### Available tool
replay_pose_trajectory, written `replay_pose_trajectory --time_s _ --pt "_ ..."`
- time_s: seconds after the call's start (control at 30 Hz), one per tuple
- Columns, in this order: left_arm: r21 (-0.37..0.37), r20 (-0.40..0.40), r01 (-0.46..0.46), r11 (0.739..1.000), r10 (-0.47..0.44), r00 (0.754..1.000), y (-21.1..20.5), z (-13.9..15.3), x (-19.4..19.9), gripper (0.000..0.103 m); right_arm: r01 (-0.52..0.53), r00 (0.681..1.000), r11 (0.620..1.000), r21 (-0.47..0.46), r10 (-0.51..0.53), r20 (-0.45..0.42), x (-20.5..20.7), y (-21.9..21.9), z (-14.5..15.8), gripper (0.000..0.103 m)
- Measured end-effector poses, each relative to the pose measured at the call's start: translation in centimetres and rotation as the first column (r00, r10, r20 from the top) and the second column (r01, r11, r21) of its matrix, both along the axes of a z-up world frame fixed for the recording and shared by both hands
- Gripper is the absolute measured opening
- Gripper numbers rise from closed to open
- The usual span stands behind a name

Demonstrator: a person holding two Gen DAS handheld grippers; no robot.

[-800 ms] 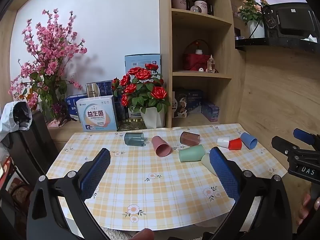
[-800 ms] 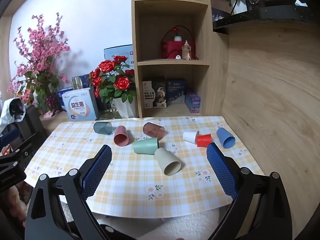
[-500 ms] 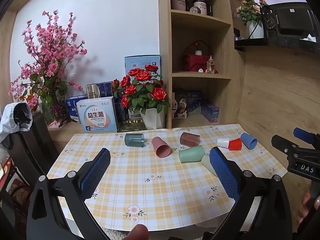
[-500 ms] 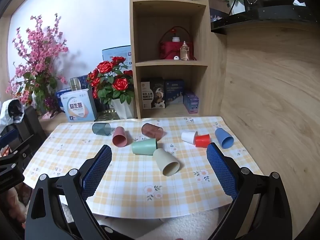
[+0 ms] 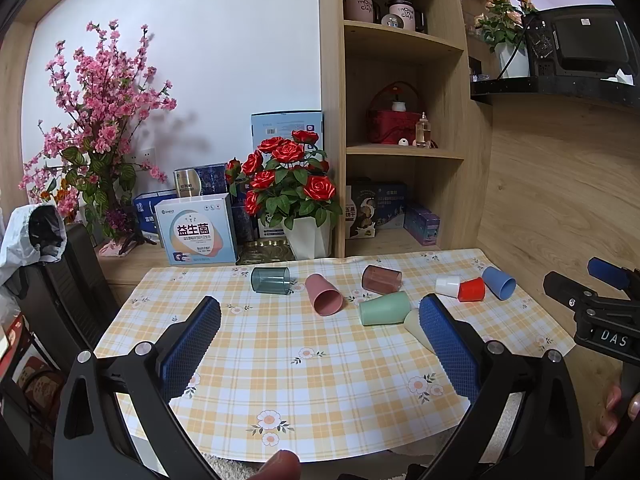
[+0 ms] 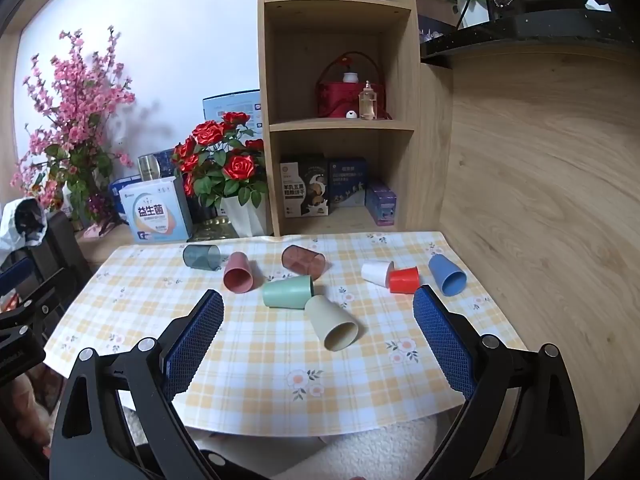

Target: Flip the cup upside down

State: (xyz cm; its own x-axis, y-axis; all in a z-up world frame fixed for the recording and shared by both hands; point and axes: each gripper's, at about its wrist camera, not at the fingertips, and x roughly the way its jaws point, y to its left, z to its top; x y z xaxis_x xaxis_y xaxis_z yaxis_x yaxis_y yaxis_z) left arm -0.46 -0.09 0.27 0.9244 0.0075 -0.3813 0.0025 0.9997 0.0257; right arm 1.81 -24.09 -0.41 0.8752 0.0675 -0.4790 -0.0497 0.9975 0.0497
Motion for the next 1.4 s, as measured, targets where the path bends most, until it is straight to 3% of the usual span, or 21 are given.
replay_pose_trajectory --time_s 1.4 --pt "-0.002 -0.008 0.001 1.000 -0.001 1.000 0.3 -0.7 0.1 0.097 0.005 1.000 1.000 -0.001 -0.005 -0.006 -0.3 -0.2 -0.9 0.093"
